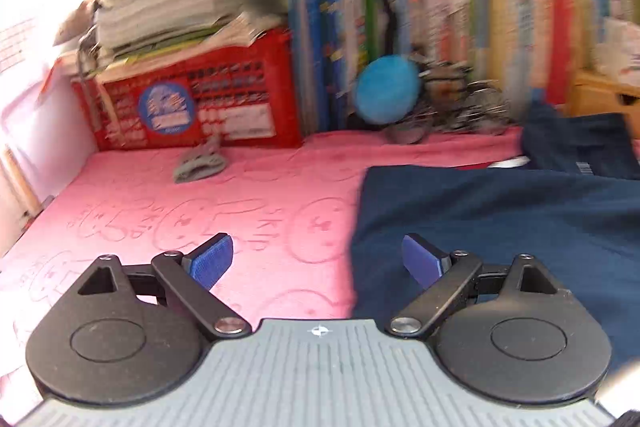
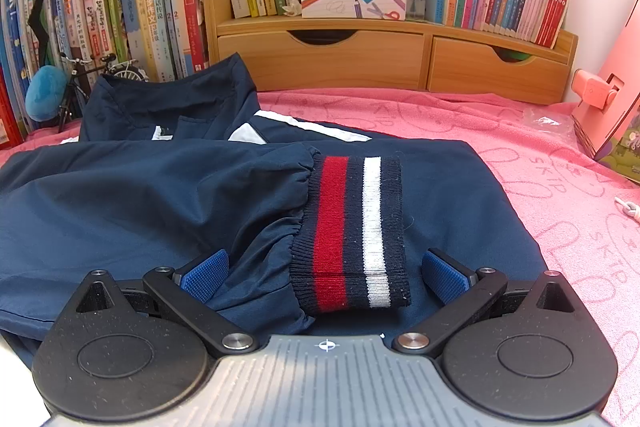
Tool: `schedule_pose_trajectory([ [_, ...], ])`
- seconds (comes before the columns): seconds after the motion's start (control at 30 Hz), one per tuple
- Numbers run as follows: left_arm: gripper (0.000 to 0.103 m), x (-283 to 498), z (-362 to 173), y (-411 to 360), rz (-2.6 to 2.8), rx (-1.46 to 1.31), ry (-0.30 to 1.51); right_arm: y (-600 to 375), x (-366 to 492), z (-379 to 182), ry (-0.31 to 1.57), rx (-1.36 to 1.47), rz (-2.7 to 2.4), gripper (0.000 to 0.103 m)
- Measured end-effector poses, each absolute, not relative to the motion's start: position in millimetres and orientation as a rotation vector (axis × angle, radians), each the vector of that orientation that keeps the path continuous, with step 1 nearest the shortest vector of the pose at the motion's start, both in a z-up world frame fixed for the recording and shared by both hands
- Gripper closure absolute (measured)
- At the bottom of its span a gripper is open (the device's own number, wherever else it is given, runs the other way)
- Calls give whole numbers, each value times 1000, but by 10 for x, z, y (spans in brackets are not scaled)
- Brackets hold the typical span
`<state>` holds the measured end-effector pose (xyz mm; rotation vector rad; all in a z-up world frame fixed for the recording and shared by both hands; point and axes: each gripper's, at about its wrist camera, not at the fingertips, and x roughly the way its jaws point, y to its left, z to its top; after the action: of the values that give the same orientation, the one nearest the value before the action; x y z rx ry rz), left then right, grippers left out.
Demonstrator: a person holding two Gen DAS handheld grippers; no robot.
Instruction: Fold clothes
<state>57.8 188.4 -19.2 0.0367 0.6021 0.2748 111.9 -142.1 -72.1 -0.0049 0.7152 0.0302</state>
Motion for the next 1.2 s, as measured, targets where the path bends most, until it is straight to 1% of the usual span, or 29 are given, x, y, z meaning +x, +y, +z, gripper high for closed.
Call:
schedule_pose_trajectory([
  [0.1, 8, 414, -212, 1638, 177, 162, 620, -1422, 1119, -720, 715, -5, 31, 0],
  [0.2, 8, 340, -434, 1638, 239, 312, 681, -1424, 1119, -721, 715, -5, 32, 0],
  [0.27, 2, 226, -453, 1844, 266, 236, 667, -1423, 1118, -721, 715, -5, 32, 0],
  [0.33, 2, 176, -393, 2034, 296, 146, 693, -1422, 1118, -722, 715, -5, 32, 0],
  [0.4, 5, 147, -339, 2102, 383, 180, 701, -1422, 1118, -722, 715, -5, 32, 0],
  [0.43, 13, 143, -320, 2118, 427, 220, 704, -1423, 1119, -722, 715, -5, 32, 0],
  [0.47, 16, 122, -277, 2137, 442, 219, 692, -1424, 1119, -722, 714, -5, 32, 0],
  [0.53, 16, 33, -133, 2179, 402, 120, 632, -1424, 1118, -721, 714, -6, 32, 0],
  [0.6, 15, -39, 7, 2157, 339, 20, 567, -1425, 1119, -721, 714, -6, 33, 0],
  [0.67, 9, -9, 82, 2019, 261, 0, 538, -1425, 1120, -720, 714, -6, 33, 0],
  [0.7, 8, 32, 75, 1939, 232, 15, 543, -1425, 1120, -720, 714, -6, 33, 0],
  [0.83, 8, 282, -209, 1714, 219, 123, 664, -1423, 1121, -719, 714, -6, 33, 0],
  [0.87, 5, 332, -317, 1725, 237, 128, 702, -1423, 1121, -720, 714, -6, 33, 0],
  [0.93, 3, 304, -386, 1829, 277, 63, 692, -1422, 1122, -720, 714, -5, 33, 0],
  [0.97, 3, 290, -375, 1883, 298, 25, 706, -1421, 1123, -721, 714, -5, 32, 0],
  [1.03, 7, 195, -302, 1926, 325, -10, 706, -1436, 1112, -713, 713, -5, 46, 0],
  [1.07, 7, 98, -240, 1907, 312, -7, 684, -1459, 1088, -696, 714, -12, 71, 1],
  [1.1, 7, -32, -163, 1870, 283, 1, 656, -1496, 1035, -663, 707, -11, 104, 4],
  [1.2, 4, -415, 21, 1737, 195, -1, 587, -1684, 679, -496, 640, 35, 181, 4],
])
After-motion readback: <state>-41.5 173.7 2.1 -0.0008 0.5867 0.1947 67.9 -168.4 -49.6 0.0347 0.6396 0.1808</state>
